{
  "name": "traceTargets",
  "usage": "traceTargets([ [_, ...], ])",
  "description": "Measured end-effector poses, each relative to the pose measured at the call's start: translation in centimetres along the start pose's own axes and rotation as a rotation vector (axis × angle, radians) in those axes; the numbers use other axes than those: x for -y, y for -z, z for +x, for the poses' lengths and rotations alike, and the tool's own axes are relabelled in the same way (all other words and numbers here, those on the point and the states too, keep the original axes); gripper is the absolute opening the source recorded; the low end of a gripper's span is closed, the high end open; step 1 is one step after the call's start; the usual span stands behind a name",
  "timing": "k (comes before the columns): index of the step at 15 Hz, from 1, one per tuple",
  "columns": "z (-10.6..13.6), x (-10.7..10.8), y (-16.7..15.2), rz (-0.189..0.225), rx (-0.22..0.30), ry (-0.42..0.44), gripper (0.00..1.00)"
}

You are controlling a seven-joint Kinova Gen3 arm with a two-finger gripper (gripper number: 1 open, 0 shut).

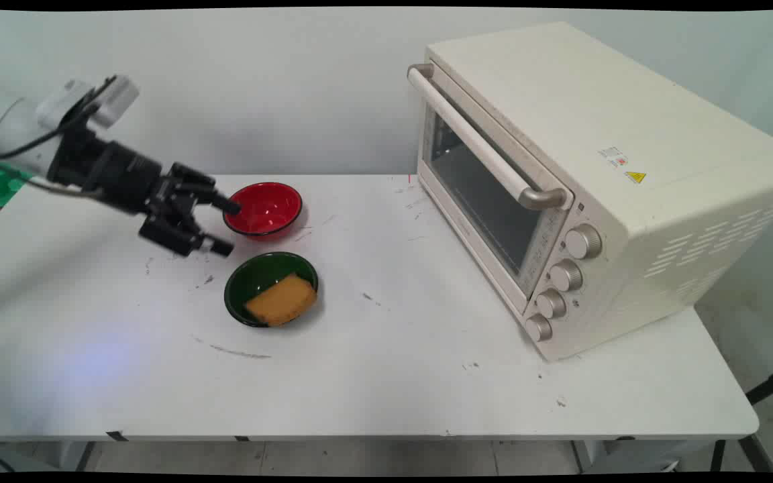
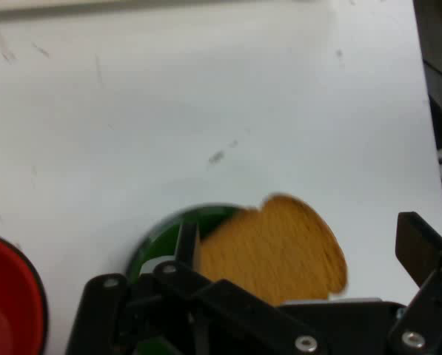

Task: Open the oven

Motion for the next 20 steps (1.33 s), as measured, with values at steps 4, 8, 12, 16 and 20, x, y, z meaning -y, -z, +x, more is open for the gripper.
traceTargets([
  [4,5.4,1.3,-0.7,0.027,-0.012,0.0,1.0],
  [8,11.1,1.7,-1.8,0.04,-0.016,-0.024,1.0],
  [12,16.5,1.4,-3.3,0.059,-0.016,-0.064,1.0],
  [16,21.6,1.2,-5.3,0.093,-0.013,-0.084,1.0],
  [20,25.9,1.0,-7.9,0.121,0.006,-0.096,1.0],
])
